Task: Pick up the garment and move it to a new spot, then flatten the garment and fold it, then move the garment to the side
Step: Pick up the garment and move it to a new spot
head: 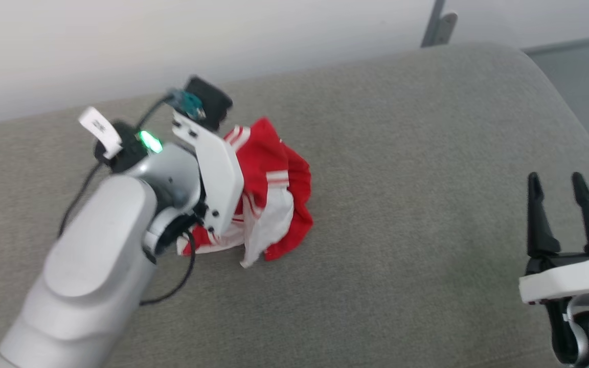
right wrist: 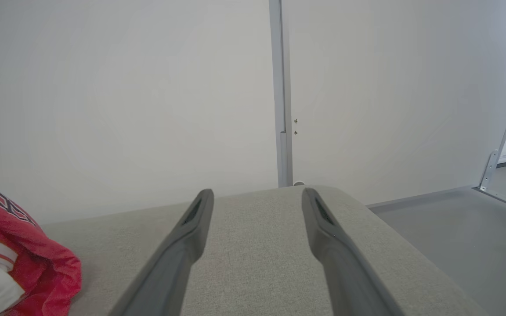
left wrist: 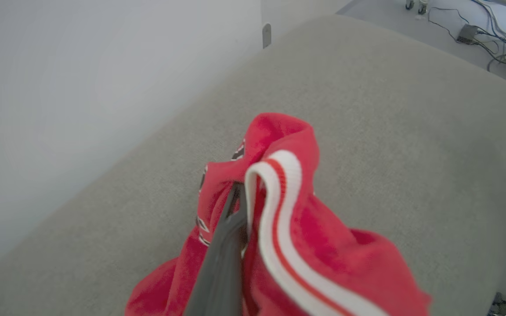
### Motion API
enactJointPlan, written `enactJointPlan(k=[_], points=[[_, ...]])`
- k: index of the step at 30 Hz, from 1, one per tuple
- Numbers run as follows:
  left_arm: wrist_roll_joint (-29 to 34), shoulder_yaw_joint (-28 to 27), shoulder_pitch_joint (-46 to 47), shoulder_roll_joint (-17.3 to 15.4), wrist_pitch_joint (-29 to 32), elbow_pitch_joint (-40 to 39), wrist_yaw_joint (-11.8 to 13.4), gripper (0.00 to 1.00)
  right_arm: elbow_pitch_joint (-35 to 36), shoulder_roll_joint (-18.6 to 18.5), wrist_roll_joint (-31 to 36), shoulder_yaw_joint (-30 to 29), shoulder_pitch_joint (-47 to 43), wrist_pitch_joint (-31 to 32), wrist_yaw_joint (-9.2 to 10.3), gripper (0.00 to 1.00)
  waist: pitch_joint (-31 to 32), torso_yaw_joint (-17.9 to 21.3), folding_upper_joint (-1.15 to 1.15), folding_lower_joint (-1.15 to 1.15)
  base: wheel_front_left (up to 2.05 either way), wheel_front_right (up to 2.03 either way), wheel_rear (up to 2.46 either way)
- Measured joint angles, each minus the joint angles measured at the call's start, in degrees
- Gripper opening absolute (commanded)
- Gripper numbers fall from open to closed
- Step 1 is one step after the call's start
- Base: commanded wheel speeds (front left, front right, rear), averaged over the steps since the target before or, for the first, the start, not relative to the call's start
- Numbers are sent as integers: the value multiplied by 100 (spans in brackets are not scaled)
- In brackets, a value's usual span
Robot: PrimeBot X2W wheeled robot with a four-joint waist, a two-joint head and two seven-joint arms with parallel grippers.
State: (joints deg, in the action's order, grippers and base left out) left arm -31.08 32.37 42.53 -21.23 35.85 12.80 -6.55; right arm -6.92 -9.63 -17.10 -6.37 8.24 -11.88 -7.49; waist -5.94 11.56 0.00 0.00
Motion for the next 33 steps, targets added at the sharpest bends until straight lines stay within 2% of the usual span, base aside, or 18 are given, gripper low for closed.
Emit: enactJointPlan(k=[10,19,21,22,26,33], points=[[-379,902,-196,289,-151,1866,-75,0,-346,85,-111,471,266,-165,-1,100,-349,396,0,0,0,0,0],[-855,1704,43,455,-465,2861,-76,0,-561,25,-216,783,482,-227,-1,100,-456,365,0,0,0,0,0],[-973,1809,115,467,-623,2941,-77,49,-604,5,-230,800,522,-234,-1,100,-456,320,0,0,0,0,0],[-1124,1831,137,479,-698,2972,-77,100,-615,-12,-237,802,532,-236,-1,100,-450,292,0,0,0,0,0],[-1388,2003,277,415,-1085,2920,-77,100,-659,-119,-230,826,527,-252,-1,100,-360,174,0,0,0,0,0],[-1691,1964,354,48,-2000,2648,-77,100,-710,-238,-90,731,315,-269,-1,100,-38,-113,0,0,0,0,0]])
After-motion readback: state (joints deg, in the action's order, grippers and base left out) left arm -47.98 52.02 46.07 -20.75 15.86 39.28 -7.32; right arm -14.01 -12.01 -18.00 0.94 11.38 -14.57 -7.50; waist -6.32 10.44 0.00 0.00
